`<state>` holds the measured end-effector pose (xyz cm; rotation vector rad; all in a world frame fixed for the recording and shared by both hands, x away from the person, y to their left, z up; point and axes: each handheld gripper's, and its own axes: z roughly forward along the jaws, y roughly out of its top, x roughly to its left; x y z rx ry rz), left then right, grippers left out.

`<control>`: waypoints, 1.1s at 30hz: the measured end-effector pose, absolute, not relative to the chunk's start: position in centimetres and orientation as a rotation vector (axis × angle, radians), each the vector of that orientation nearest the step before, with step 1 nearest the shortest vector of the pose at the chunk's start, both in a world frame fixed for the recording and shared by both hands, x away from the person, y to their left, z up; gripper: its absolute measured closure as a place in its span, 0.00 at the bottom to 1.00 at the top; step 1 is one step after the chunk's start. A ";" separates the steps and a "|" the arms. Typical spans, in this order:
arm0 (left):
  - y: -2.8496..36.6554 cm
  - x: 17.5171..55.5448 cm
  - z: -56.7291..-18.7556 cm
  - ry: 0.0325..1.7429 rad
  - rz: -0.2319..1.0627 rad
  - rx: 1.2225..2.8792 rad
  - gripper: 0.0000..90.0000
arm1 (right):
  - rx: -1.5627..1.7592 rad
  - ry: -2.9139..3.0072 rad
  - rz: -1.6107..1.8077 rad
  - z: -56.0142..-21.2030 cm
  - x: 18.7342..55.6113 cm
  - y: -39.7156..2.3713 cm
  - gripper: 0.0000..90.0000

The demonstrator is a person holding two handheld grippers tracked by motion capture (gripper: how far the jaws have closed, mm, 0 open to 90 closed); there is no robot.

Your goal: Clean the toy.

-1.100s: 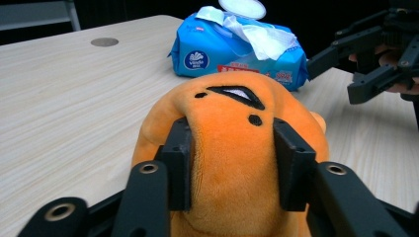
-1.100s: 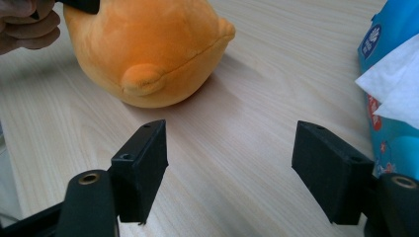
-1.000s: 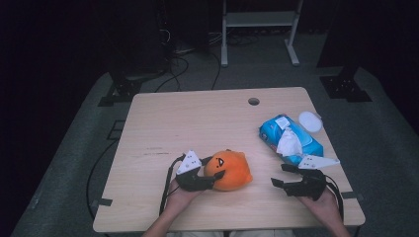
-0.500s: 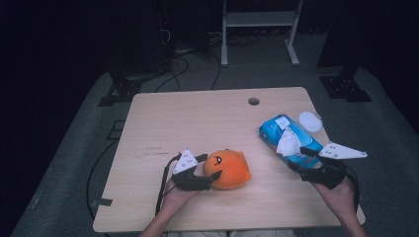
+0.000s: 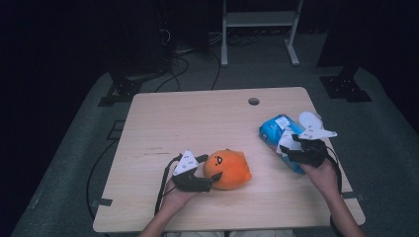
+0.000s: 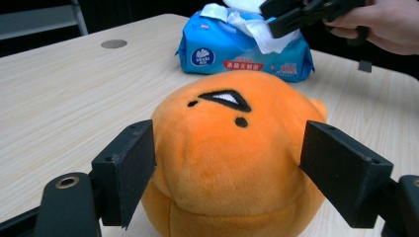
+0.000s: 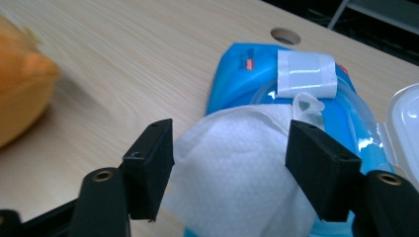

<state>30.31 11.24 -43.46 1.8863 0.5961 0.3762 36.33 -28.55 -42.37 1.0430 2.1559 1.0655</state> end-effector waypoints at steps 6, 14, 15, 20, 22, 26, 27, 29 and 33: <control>11.3 30.2 -43.6 0.597 0.381 1.900 0.26 | 1.102 2.140 1.037 -43.1 37.0 -29.2 0.74; 11.4 30.2 -43.7 0.605 0.366 1.906 0.26 | 1.178 2.143 1.057 -43.2 37.2 -30.3 0.97; 11.4 30.3 -43.7 0.605 0.366 1.907 0.26 | 1.178 2.143 1.050 -43.2 37.2 -30.3 0.97; 11.4 30.3 -43.8 0.606 0.359 1.907 0.26 | 1.178 2.138 1.070 -42.8 37.2 -30.3 0.97; 11.4 30.3 -43.8 0.606 0.359 1.907 0.26 | 1.206 2.123 1.119 -43.0 37.4 -30.5 0.77; 11.4 30.3 -43.8 0.603 0.361 1.911 0.26 | 1.198 2.124 1.120 -43.4 37.6 -30.4 0.69; 11.4 30.3 -43.8 0.604 0.360 1.913 0.27 | 1.192 2.124 1.103 -43.7 37.6 -30.1 0.66; 11.3 30.3 -43.8 0.600 0.358 1.913 0.27 | 1.170 2.121 1.078 -43.9 37.6 -29.8 0.63; 11.0 30.2 -43.8 0.589 0.361 1.921 0.27 | 1.149 2.111 1.050 -44.0 37.4 -29.3 0.64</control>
